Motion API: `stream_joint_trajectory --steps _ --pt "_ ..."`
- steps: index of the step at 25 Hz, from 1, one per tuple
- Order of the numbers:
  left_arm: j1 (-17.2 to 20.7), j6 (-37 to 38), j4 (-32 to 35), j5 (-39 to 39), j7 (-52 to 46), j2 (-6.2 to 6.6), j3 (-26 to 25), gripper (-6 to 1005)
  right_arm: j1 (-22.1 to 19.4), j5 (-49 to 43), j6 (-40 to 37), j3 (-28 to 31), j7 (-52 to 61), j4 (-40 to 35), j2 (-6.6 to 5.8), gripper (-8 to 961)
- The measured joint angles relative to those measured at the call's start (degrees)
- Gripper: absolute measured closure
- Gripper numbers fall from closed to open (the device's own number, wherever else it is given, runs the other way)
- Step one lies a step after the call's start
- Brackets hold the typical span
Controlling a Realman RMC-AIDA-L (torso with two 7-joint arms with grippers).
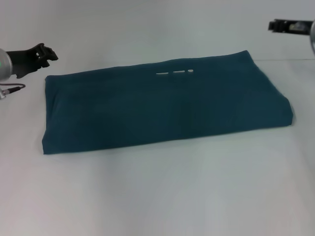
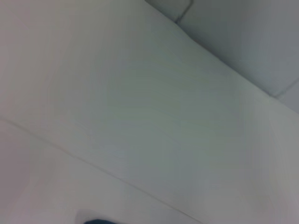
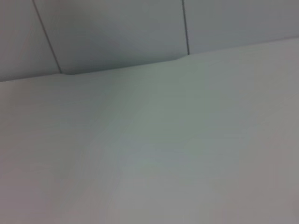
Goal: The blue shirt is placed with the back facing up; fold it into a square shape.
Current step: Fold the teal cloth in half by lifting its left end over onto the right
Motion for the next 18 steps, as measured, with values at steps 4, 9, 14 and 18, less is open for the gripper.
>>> stream_joint_trajectory --steps 4,9,14,18 --pt "0.23 0.11 0.04 -0.31 -0.31 0.05 -0.07 761 -0.74 -0.01 -4.45 1.63 0.92 -1.79 -2.24 774" --pt "1.71 1.57 0.79 -3.47 0.11 -0.25 0.14 559 -3.99 1.09 -14.96 6.36 1.60 -5.81 -2.79 571" --pt "6.22 8.66 5.07 -12.53 4.13 -1.28 0.35 435 -10.82 8.23 -31.05 9.81 0.71 -11.33 -1.68 376" --pt "11.83 19.73 6.66 -21.75 7.71 -0.86 0.04 405 -17.76 19.57 -42.34 11.86 -3.14 -11.96 -1.30 325"
